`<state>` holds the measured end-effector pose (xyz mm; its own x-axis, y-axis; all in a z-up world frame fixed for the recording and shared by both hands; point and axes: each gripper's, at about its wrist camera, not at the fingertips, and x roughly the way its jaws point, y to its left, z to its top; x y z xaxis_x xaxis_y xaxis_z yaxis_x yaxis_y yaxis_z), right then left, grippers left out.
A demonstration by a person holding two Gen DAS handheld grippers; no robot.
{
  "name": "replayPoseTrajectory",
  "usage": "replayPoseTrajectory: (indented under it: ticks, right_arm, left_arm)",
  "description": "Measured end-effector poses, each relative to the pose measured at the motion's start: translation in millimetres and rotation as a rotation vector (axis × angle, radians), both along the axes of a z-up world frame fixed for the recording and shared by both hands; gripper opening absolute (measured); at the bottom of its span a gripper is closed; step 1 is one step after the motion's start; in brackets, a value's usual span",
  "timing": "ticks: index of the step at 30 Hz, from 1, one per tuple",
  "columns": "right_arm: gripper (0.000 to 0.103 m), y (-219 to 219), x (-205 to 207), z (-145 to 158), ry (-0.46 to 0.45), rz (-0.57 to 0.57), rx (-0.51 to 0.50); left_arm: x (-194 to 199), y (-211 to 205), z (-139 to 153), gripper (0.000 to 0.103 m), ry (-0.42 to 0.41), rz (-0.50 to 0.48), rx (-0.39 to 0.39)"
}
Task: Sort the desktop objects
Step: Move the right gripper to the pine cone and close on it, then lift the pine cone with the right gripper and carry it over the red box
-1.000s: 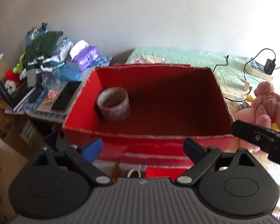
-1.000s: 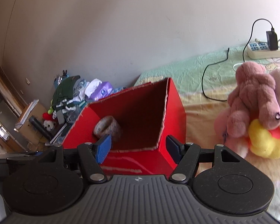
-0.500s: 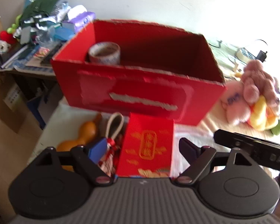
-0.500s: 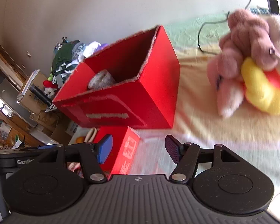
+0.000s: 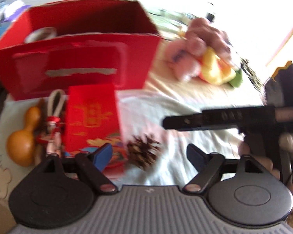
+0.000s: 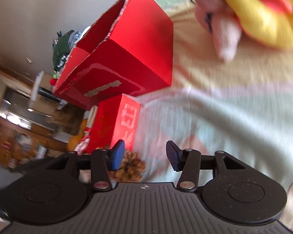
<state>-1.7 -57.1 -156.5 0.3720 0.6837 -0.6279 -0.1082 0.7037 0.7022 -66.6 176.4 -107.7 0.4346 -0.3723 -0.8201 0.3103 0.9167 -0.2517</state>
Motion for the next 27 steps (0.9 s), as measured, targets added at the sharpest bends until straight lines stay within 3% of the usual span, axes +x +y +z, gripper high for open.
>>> replayPoseTrajectory:
  ticks: [3,7,10,16,20,27]
  right_arm:
    - [0.049,-3,3,-7,0.061,0.015,0.085]
    - [0.049,4,8,-12,0.115,0.036,0.124]
    - [0.05,12,12,-14,0.129,0.065,0.124]
    - [0.047,17,14,-21,0.147,0.105,0.088]
    - [0.036,7,14,-22,0.161,0.096,0.112]
    - [0.034,-17,9,-19,0.141,0.048,0.096]
  left_arm:
    - [1,-11,-5,0.069,0.017,-0.062,0.012]
    - [5,-22,-14,0.068,0.018,-0.09,0.054]
    - [6,-23,-20,0.066,0.019,-0.084,0.091]
    - [12,-20,-25,0.068,0.022,-0.054,0.078]
    - [12,-27,-26,0.068,-0.002,-0.054,0.087]
    - [15,-42,-27,0.065,0.006,-0.083,0.052]
